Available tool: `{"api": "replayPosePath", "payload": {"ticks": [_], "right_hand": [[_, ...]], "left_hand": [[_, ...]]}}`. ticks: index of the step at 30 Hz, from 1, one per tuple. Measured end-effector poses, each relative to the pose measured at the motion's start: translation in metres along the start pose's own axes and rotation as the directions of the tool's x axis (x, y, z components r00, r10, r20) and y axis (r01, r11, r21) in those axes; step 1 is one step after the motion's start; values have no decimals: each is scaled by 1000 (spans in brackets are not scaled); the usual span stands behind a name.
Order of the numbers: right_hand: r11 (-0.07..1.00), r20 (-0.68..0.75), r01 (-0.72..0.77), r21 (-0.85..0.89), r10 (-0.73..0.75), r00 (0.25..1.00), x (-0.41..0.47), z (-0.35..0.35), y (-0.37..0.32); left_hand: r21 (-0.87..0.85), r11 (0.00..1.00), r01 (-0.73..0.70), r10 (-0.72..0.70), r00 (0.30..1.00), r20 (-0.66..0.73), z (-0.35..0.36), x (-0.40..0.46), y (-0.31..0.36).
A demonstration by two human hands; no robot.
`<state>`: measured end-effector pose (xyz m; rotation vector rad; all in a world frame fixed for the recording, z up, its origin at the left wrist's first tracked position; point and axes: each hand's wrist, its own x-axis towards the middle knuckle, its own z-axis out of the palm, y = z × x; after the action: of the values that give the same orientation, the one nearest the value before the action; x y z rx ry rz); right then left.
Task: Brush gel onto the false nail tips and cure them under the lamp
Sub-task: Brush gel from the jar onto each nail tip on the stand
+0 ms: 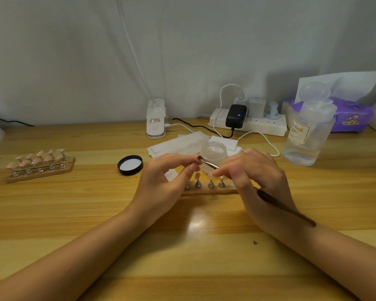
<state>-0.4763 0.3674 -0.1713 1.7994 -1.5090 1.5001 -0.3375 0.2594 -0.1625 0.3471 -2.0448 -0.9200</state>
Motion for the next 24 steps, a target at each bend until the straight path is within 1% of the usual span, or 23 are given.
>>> {"api": "replayPosePath", "payload": {"ticks": [3,5,7,10,13,19,22,24], "right_hand": [[995,-55,-68,67,72,996,0,-3,2],[992,-66,-79,100,86,994,0,-4,2],[995,-57,-56,80,60,997,1,-3,2],[1000,-1,-8,15,8,1000,1,0,0],[1000,11,-15,3,15,1000,0,0,0],[972,-14,-203,116,206,978,1,-5,-2],[947,-3,-298,120,301,954,2,-5,-5],[934,4,-335,120,337,941,4,-4,-6]], "left_hand": [[0,1000,14,-14,1000,11,1,0,1],[4,1000,18,-18,1000,12,1,1,1],[0,1000,15,-15,1000,10,1,1,1],[4,1000,-1,1,1000,9,1,0,1],[3,1000,8,-8,1000,-3,1,-1,0],[13,1000,9,-9,999,-32,1,0,-1],[18,1000,-1,2,999,-41,0,0,-2],[10,1000,-12,12,999,-41,0,-1,-2]]}}
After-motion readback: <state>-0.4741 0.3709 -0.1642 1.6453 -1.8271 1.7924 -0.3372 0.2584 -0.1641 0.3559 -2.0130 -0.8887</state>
